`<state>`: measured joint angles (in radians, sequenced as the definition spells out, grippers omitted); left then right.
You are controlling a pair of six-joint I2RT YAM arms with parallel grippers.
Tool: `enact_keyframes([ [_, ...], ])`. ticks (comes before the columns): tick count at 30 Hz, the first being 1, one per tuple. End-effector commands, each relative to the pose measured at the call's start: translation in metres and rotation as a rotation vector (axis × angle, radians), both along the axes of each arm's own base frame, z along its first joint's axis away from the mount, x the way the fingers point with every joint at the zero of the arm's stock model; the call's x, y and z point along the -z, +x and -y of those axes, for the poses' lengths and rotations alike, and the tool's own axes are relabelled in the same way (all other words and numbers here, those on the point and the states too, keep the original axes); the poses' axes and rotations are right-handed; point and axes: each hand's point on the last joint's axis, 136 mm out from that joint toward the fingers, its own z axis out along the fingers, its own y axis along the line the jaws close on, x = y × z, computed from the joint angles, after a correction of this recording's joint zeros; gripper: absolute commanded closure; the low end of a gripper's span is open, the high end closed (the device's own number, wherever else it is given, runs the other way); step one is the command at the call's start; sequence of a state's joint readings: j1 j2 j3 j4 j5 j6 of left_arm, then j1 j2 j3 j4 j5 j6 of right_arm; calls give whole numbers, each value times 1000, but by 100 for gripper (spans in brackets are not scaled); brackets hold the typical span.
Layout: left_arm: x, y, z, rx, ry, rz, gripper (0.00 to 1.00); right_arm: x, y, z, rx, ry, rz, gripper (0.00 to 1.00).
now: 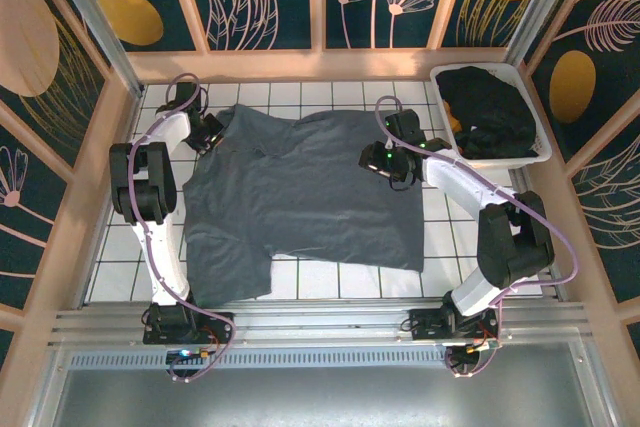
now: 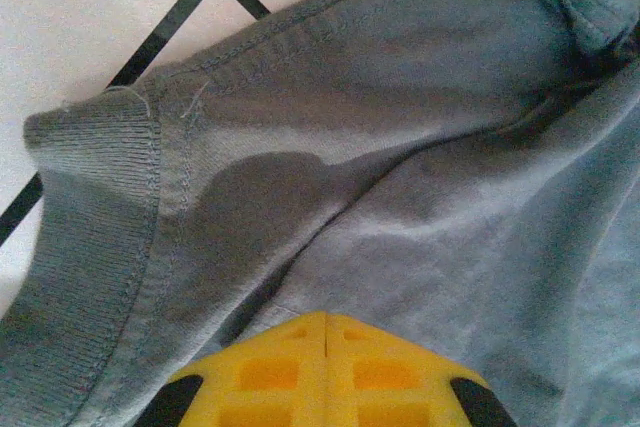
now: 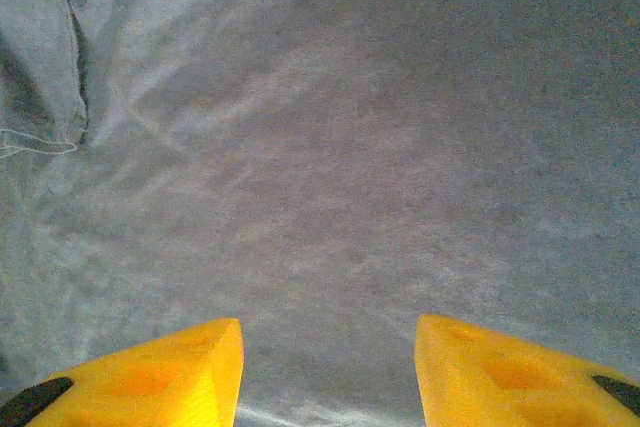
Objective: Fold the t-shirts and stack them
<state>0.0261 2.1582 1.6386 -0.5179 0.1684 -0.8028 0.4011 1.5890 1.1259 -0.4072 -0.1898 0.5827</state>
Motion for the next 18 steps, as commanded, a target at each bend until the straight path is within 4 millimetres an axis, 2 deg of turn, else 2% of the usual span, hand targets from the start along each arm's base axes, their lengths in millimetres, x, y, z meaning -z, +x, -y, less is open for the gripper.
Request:
enact_keyframes([
  [1,12,-5,2,28,10,-46,100,-1,0,-5,-7,16,-4,50],
  [5,12,-8,3,39,18,-55,100,0,-1,-4,-7,16,-5,51],
  [7,11,-11,-1,35,39,-65,84,-1,0,-4,-5,16,-4,50],
  [8,12,-12,-2,33,45,-68,81,-1,0,-4,-5,18,-4,50],
  [15,23,-25,-6,29,69,-119,68,-1,0,-4,-7,20,-5,50],
  [18,25,-22,-4,35,55,-112,67,-1,-1,-4,-8,19,-4,51],
])
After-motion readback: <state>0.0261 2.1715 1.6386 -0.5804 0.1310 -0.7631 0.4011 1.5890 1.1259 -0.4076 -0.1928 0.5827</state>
